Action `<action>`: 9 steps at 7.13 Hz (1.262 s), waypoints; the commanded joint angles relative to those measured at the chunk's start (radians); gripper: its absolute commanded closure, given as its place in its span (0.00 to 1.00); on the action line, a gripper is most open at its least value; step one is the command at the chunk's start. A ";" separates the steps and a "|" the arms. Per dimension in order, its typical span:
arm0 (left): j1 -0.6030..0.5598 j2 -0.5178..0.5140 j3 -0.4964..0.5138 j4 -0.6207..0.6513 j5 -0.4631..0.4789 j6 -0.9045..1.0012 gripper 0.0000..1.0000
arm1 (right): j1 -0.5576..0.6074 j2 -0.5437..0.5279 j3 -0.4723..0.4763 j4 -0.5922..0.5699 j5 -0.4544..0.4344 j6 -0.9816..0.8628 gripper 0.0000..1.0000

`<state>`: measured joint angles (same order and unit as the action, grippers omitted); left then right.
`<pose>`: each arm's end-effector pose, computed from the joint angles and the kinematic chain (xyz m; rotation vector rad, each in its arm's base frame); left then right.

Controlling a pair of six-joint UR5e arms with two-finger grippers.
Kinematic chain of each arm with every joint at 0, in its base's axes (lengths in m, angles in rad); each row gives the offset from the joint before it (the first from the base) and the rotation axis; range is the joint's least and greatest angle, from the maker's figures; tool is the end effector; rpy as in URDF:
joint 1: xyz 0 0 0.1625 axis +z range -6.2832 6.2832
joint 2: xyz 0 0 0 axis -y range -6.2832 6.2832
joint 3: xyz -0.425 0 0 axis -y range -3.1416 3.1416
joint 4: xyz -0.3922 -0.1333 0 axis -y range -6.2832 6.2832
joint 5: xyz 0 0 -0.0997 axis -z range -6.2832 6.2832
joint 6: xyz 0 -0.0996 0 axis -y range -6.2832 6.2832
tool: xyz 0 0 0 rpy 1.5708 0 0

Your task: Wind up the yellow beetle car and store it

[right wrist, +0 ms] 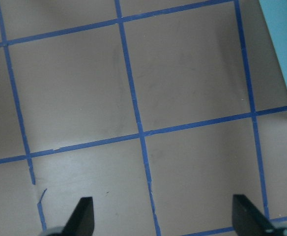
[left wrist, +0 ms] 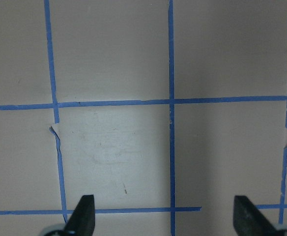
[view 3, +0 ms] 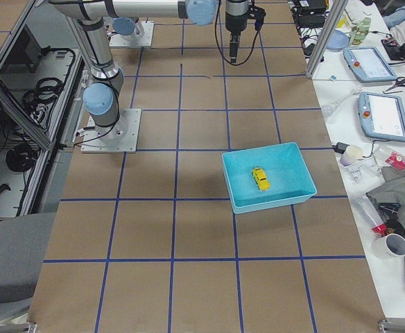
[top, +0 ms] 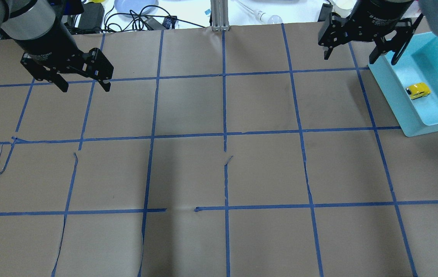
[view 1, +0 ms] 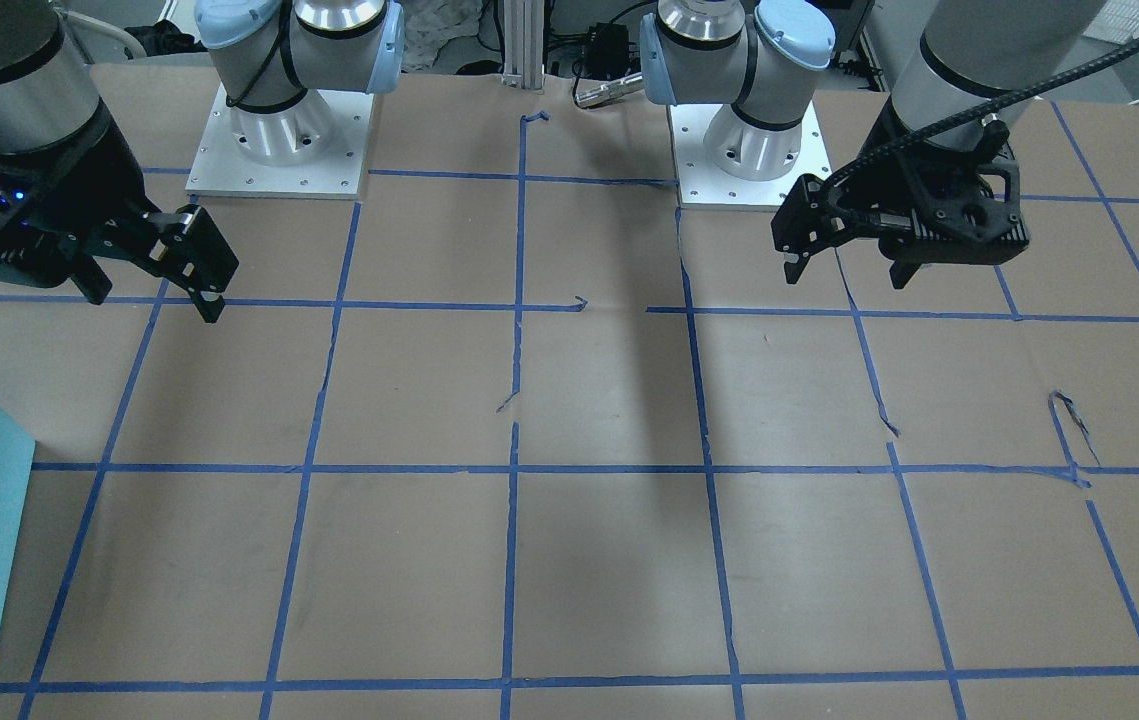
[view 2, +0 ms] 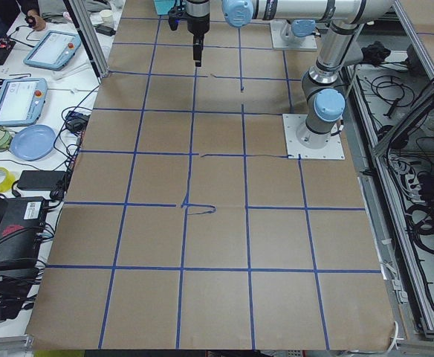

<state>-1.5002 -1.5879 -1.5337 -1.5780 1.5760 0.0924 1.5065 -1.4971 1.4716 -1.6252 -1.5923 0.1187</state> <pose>-0.0972 -0.5085 0.4970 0.0341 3.1351 -0.0193 0.0968 -0.5380 0.5050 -0.2864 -3.1066 0.1256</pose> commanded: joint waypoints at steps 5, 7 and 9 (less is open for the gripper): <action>-0.002 0.009 0.006 -0.005 -0.002 -0.011 0.00 | -0.054 -0.005 0.003 -0.033 0.023 0.006 0.00; -0.002 0.009 0.006 -0.003 -0.002 -0.005 0.00 | -0.055 0.015 0.004 -0.054 0.046 0.006 0.00; -0.002 0.011 0.006 -0.005 0.001 -0.002 0.00 | -0.063 0.054 0.004 -0.165 0.088 -0.001 0.00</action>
